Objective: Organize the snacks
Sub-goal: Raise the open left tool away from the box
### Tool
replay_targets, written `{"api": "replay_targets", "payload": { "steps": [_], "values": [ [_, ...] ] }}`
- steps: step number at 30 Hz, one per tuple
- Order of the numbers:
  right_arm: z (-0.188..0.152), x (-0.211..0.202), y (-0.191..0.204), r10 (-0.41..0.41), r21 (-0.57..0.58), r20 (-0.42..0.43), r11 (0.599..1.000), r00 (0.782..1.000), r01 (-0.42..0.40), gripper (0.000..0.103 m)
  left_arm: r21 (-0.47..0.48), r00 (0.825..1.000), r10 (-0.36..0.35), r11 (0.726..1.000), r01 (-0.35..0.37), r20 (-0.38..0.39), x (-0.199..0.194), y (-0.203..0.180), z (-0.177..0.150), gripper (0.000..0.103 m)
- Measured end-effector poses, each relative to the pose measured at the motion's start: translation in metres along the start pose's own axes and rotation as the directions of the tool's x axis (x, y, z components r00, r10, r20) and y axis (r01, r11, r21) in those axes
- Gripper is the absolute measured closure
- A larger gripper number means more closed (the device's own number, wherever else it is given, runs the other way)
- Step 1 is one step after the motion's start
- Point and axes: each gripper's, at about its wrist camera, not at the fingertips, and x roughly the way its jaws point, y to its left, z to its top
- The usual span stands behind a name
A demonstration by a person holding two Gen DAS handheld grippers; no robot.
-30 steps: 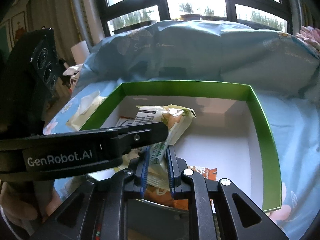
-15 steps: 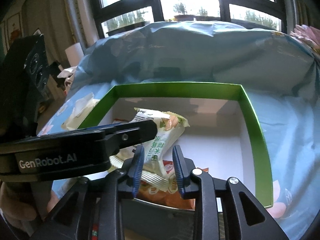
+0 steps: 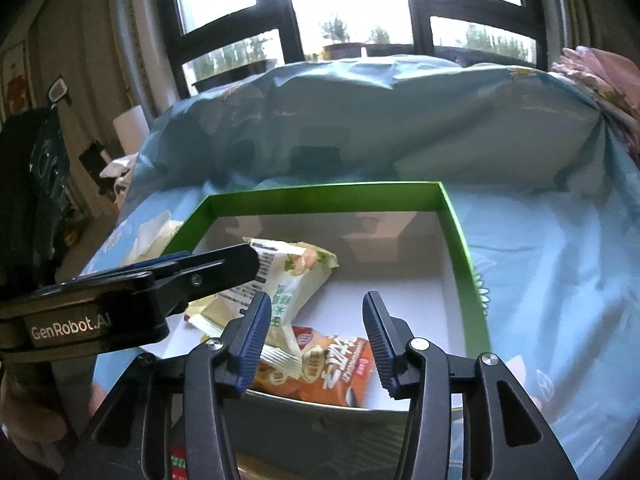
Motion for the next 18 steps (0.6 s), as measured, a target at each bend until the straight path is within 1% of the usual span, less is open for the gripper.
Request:
{"api": "replay_targets", "payload": {
  "steps": [2,8,10,12,14,18],
  "values": [
    [0.000,-0.004,-0.002,-0.006,0.007,0.003,1.000,1.000,0.006,0.053,0.009,1.000,0.011,1.000,-0.011,0.012,-0.003,-0.001,0.000,0.007],
    [-0.002,-0.016,-0.002,-0.013,0.009,0.014,1.000,1.000,0.013,0.047,0.031,0.999,0.038,0.999,-0.039,0.029,-0.012,-0.005,-0.001,0.007],
    [-0.002,-0.020,-0.002,-0.013,0.006,0.015,1.000,1.000,0.013,0.043,0.036,0.998,0.045,0.998,-0.046,0.035,-0.016,-0.007,-0.001,0.006],
    [-0.003,-0.024,-0.003,-0.013,0.006,0.018,1.000,1.000,0.013,0.039,0.040,0.998,0.049,0.998,-0.050,0.040,-0.020,-0.009,-0.002,0.000],
    [-0.003,-0.030,-0.004,-0.008,0.009,0.022,1.000,1.000,0.007,0.036,0.050,0.997,0.054,0.997,-0.056,0.049,-0.024,-0.012,-0.002,0.000],
    [-0.005,-0.038,-0.005,0.004,0.021,0.032,1.000,0.999,-0.005,0.036,0.062,0.996,0.067,0.996,-0.071,0.064,-0.032,-0.017,-0.003,0.000]
  ]
}}
